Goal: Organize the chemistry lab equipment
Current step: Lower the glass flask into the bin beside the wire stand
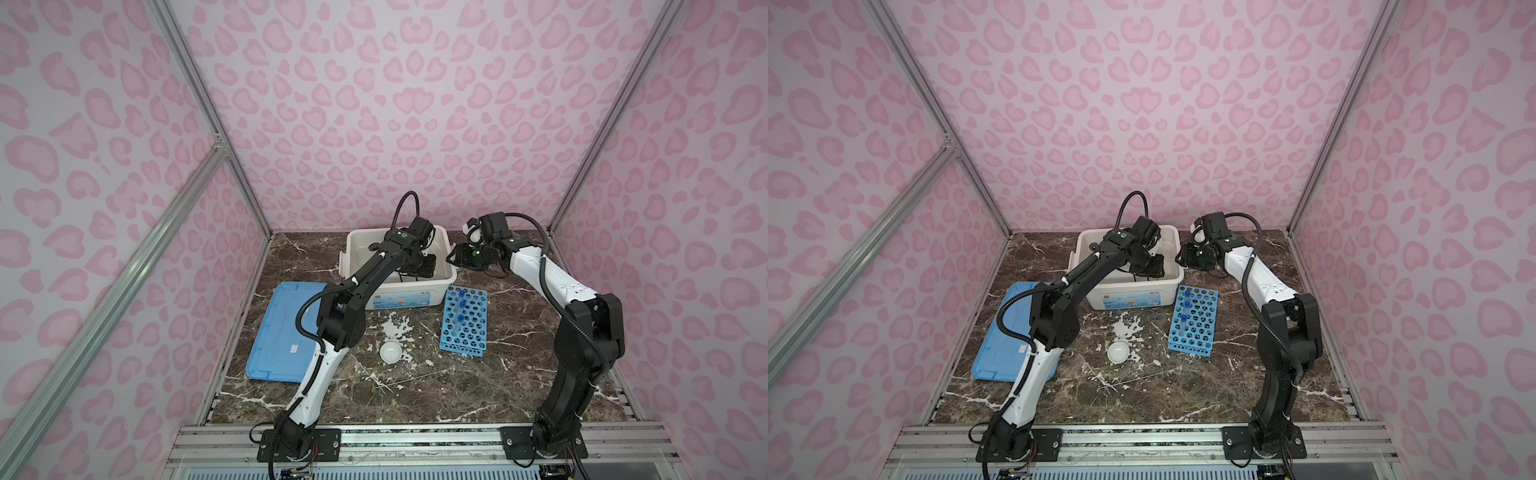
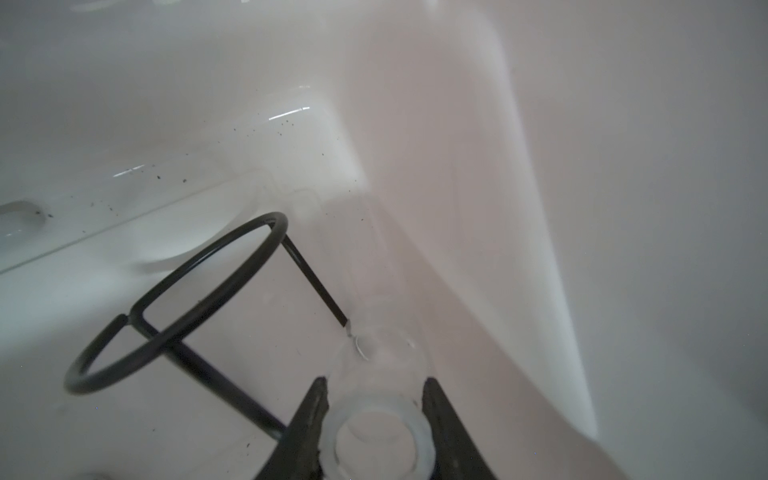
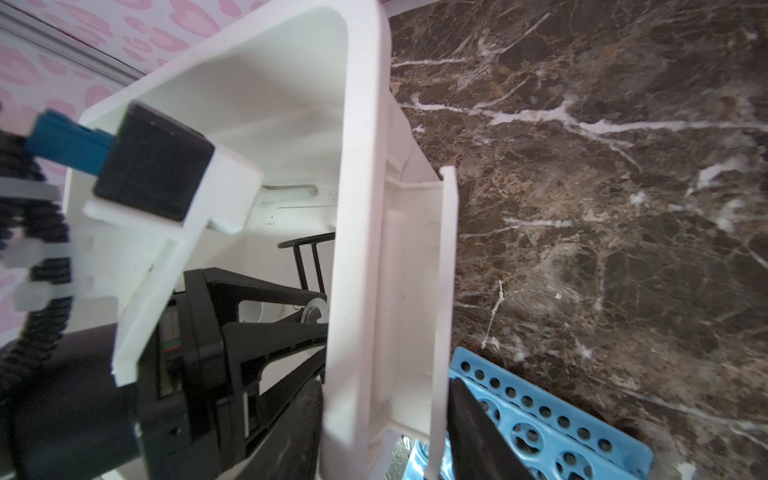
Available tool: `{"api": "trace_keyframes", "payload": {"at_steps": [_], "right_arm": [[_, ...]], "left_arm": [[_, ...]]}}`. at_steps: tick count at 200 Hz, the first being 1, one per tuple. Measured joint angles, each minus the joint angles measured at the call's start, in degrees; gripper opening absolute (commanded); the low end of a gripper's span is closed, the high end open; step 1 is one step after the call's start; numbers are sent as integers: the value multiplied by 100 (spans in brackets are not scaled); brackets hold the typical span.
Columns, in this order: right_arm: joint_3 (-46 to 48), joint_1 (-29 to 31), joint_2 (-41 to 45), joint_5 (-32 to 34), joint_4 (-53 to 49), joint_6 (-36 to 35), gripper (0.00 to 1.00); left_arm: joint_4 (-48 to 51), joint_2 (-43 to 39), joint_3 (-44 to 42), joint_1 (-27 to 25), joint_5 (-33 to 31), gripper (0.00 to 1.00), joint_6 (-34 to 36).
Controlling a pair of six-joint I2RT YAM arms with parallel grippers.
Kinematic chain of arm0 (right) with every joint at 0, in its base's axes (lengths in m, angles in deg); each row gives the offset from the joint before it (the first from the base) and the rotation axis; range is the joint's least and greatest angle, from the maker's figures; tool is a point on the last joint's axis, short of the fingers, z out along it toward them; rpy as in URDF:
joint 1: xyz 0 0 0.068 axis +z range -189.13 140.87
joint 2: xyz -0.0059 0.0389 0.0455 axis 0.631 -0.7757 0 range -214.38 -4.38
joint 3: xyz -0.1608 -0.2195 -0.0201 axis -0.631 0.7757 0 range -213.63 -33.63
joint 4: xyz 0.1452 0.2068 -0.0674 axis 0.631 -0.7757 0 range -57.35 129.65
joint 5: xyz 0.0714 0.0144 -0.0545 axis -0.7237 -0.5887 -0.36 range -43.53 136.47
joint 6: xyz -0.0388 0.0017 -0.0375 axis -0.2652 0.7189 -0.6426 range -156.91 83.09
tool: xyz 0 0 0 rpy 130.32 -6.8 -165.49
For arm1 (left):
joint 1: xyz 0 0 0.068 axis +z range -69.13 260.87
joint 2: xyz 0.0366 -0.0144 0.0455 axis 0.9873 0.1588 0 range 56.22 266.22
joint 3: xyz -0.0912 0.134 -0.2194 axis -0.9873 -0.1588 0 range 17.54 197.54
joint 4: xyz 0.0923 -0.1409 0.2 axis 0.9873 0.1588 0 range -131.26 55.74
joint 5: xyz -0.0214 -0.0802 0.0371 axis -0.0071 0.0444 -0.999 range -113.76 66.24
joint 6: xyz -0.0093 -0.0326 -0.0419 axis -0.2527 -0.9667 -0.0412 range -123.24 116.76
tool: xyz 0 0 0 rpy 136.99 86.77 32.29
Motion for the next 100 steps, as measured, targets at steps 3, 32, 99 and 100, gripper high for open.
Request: {"api": "trace_keyframes", "payload": {"at_steps": [3,32,99,100], "right_arm": [[0,2,0,0,-7,-2,50],[0,2,-2,-9,-28,-37,50],[24,2,-2,-39,-42,-79,50],[24,2,-2,-39,-42,-79,50]], "left_arm": [[0,15,0,-4,2,22,-4],[2,87,0,-9,37,22,-39],[7,116,-15,-42,39,29,-90],[7,116,-17,-44,39,30,-90]]}}
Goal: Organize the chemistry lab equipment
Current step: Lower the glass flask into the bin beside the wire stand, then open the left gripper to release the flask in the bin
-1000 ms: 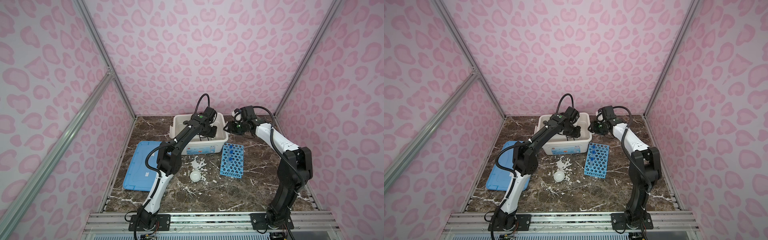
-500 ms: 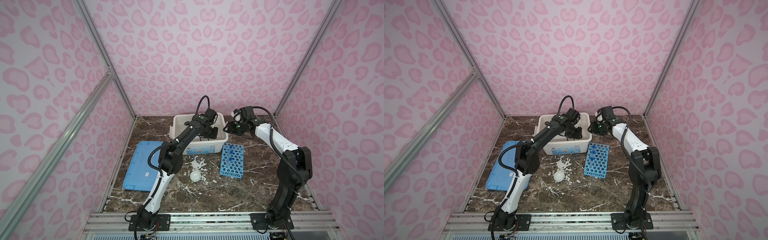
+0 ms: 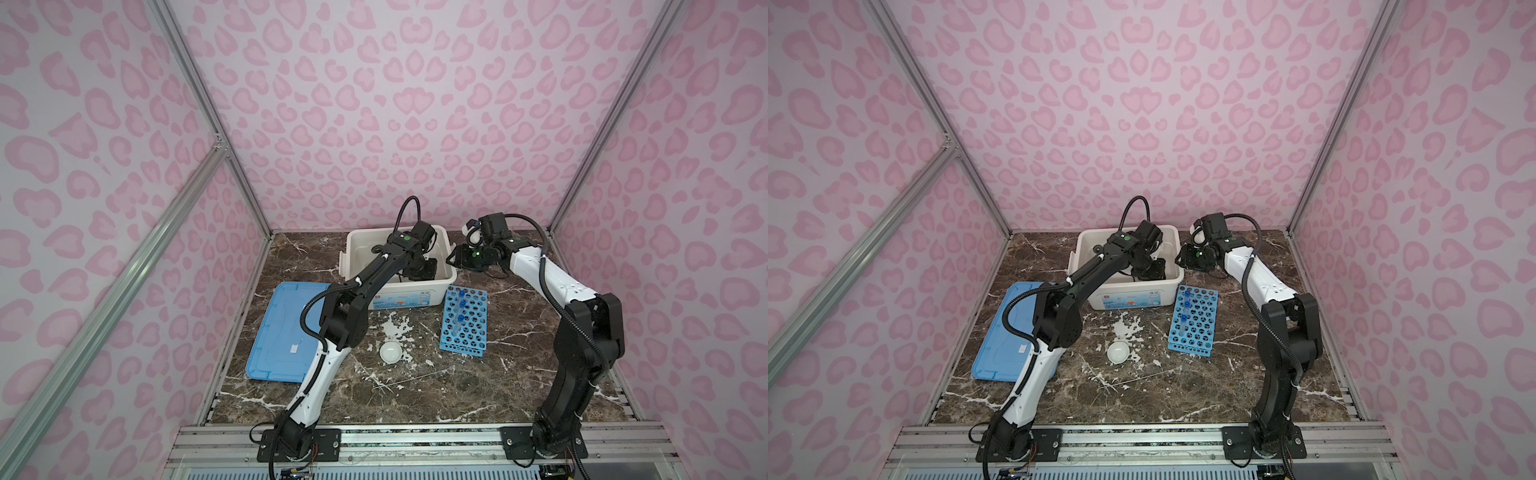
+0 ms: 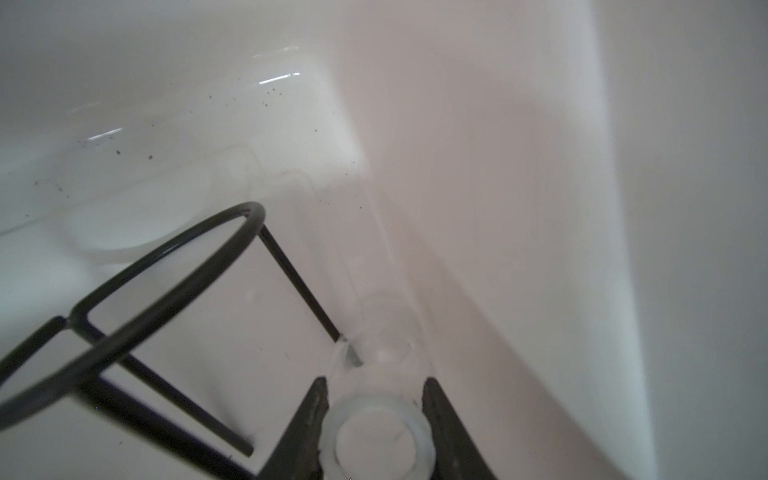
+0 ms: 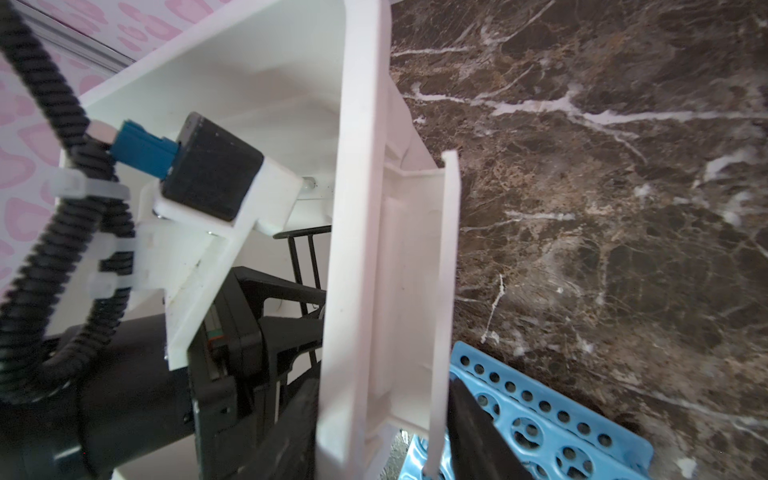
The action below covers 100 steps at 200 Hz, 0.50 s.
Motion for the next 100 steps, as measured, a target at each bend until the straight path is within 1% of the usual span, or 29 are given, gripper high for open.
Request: {"api": "trace_keyframes", "payload": {"at_steps": [13,51,53,57,88,100], "right_arm": [[0,0,0,-2,0,-2,50],[0,0,2,-4,0,-22,49],[0,0,2,-4,0,-22,49],[0,0,2,-4,0,-24,50],[0,0,2,-22,0,-26,50],[0,0,2,-24,-2,-37,49]], "left_arm": [[0,0,-4,-17,-2,35,-2],[0,11,-4,-57,-2,35,-48],[2,11,-4,-57,-2,39,-55],[4,13,-7,-57,-2,41,-68],[2,28,-7,-50,-61,44,-107],[-7,37,-7,-50,-57,47,-109]]}}
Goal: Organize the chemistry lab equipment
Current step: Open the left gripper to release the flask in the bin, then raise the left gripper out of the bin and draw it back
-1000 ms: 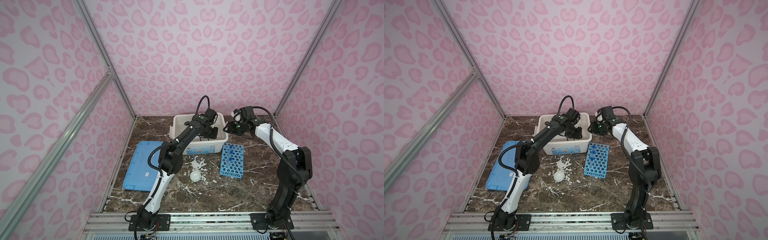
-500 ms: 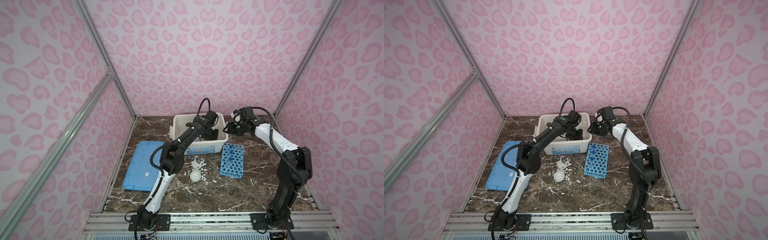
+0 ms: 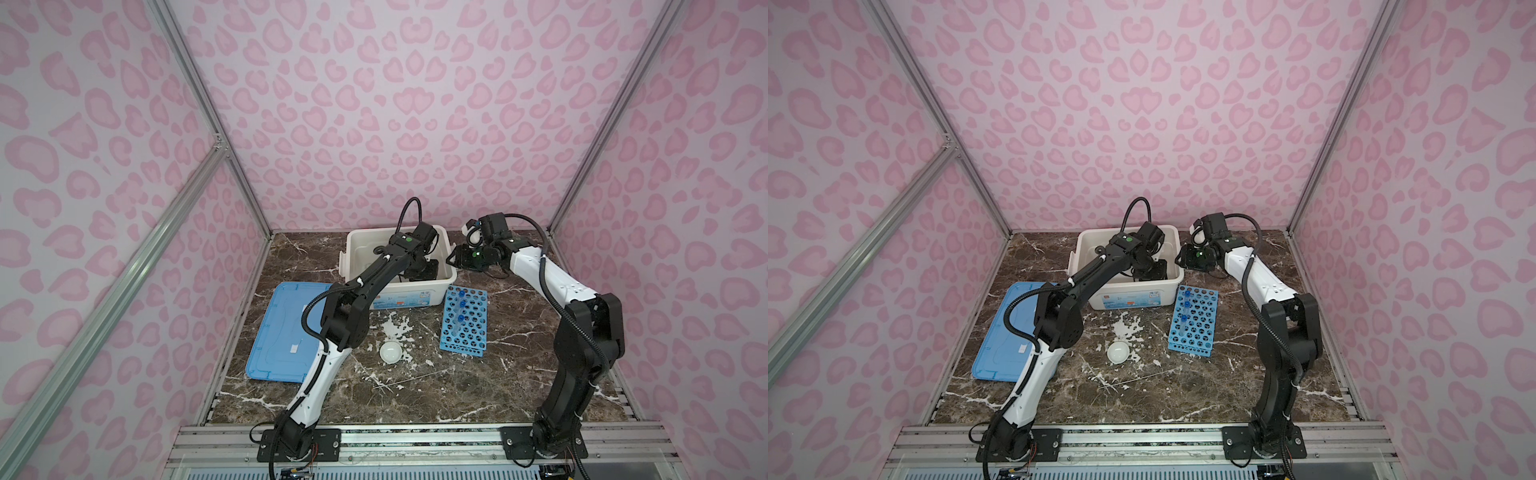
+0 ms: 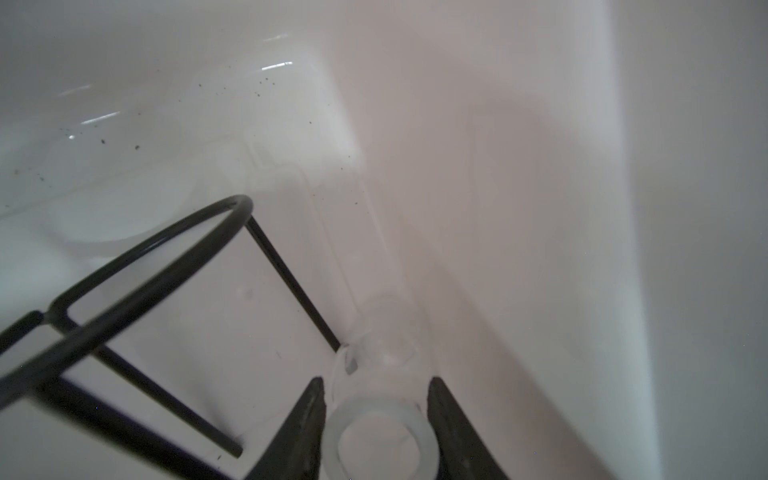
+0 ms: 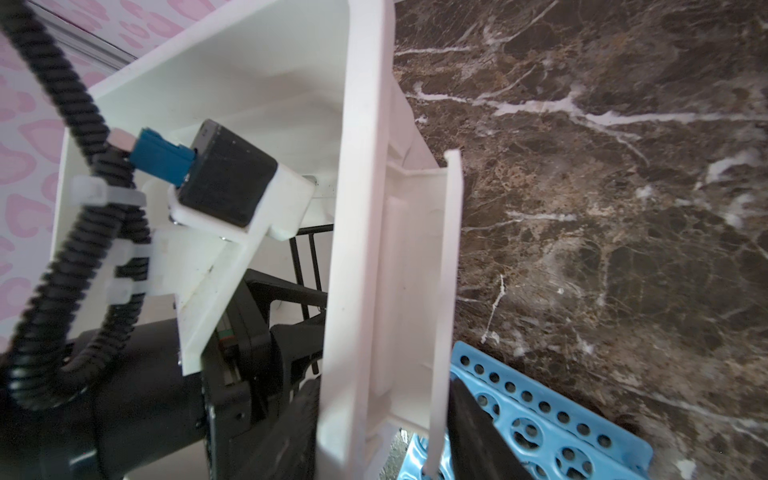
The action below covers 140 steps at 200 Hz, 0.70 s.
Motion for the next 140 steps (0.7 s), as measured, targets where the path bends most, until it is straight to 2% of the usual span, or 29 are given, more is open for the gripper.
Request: {"api": "trace_keyframes", "payload": {"at_steps": [67,140], "right_arm": [[0,-13,0,-24,-4,-66,50],[-2,-50,0,-61,-7,-68,50]], "left_arm": [[4,4,0,-33,15,62,4],[2,-28,0,-42,-17,90,70]]}}
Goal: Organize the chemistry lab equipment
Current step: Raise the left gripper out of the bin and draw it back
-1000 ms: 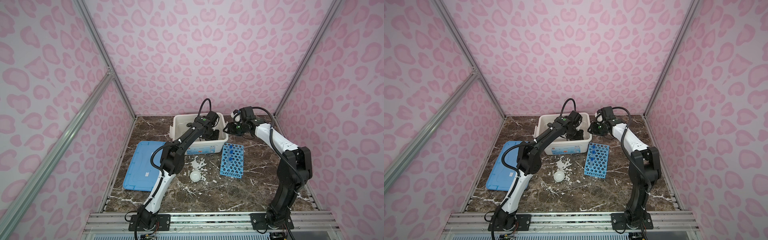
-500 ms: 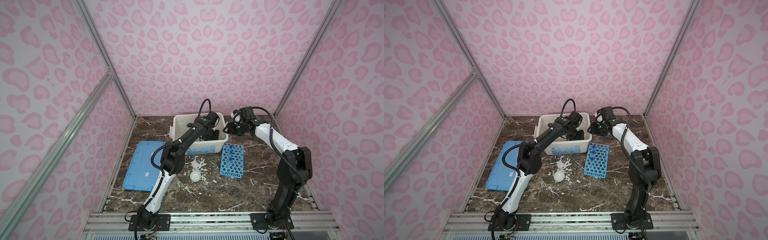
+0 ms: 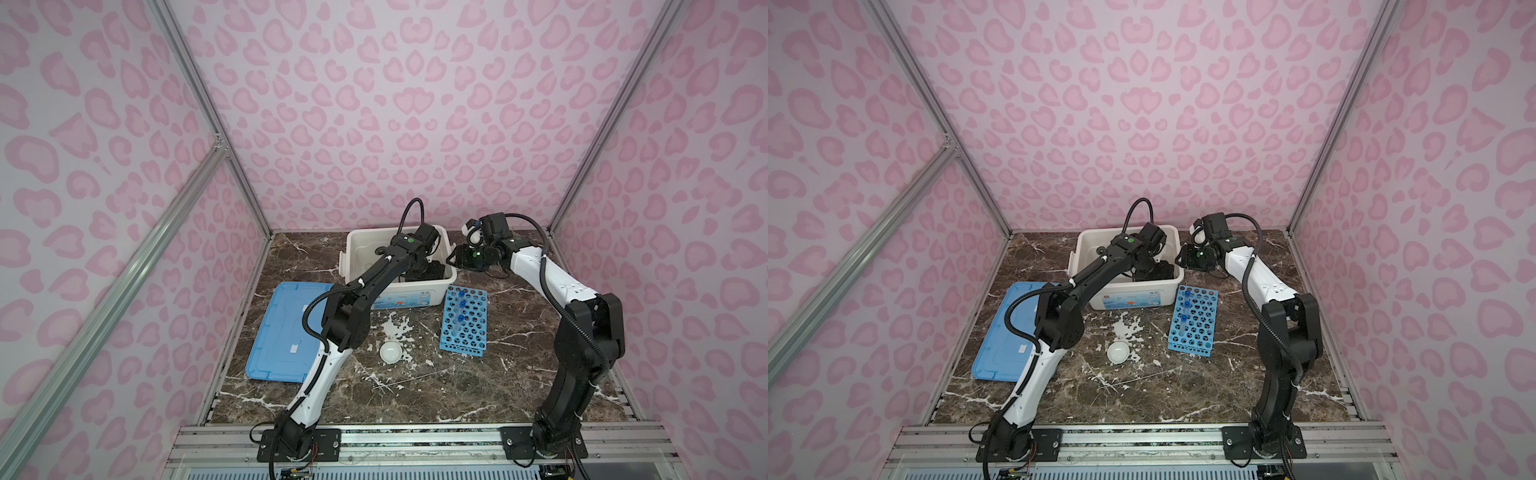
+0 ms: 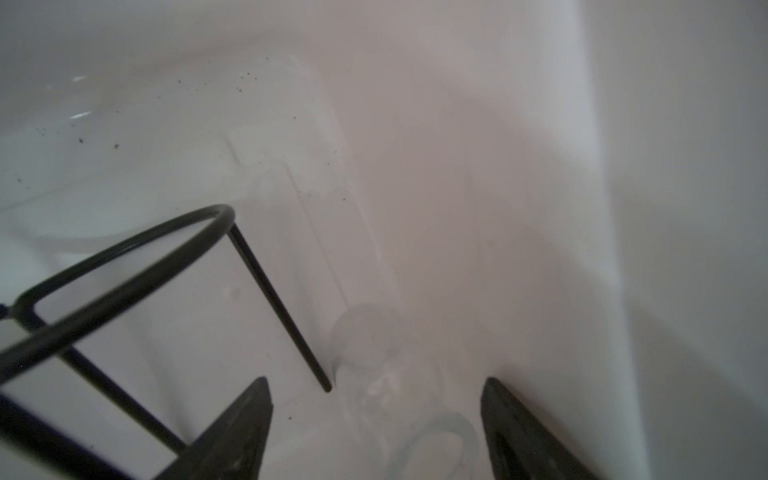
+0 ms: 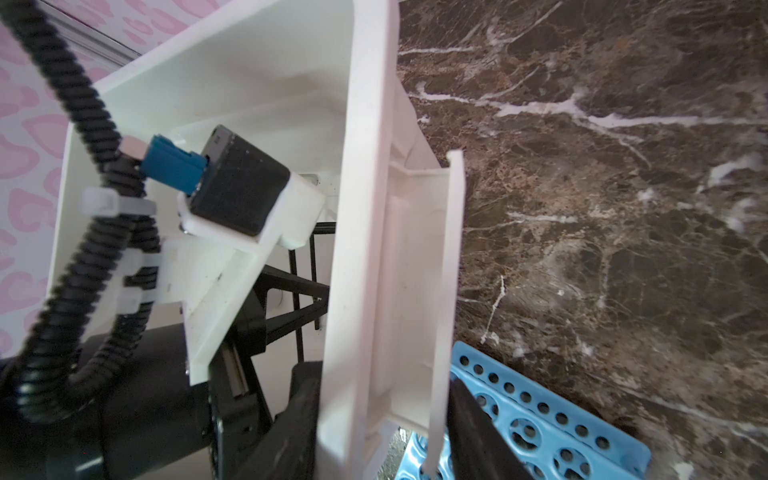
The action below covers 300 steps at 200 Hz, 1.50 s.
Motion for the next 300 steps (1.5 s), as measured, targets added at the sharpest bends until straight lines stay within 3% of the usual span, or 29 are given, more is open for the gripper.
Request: {"api": "trace_keyframes", "payload": {"at_steps": [11,107,171,227,267,300], "right_arm": [[0,-4,0,-4,0,0,50],[52,-26,57,0,15,2,56],[114,-33,186,9,52,39,63],[245,-149,494,42,79,68,67],[420,-240,758,120,138,105,69],[662,-278,1003,151,173,85,70]], "left_arm": [[0,-26,0,0,-37,100,24],[2,-1027,-46,-7,-634,98,107],[46,-2011,-813,-109,-1453,98,153],[-13,-3501,-2538,-334,-2234,98,-4],[-13,-4662,-4092,-643,-2706,98,-549],[-9,-5115,-5001,-988,-2927,98,-1064]]}}
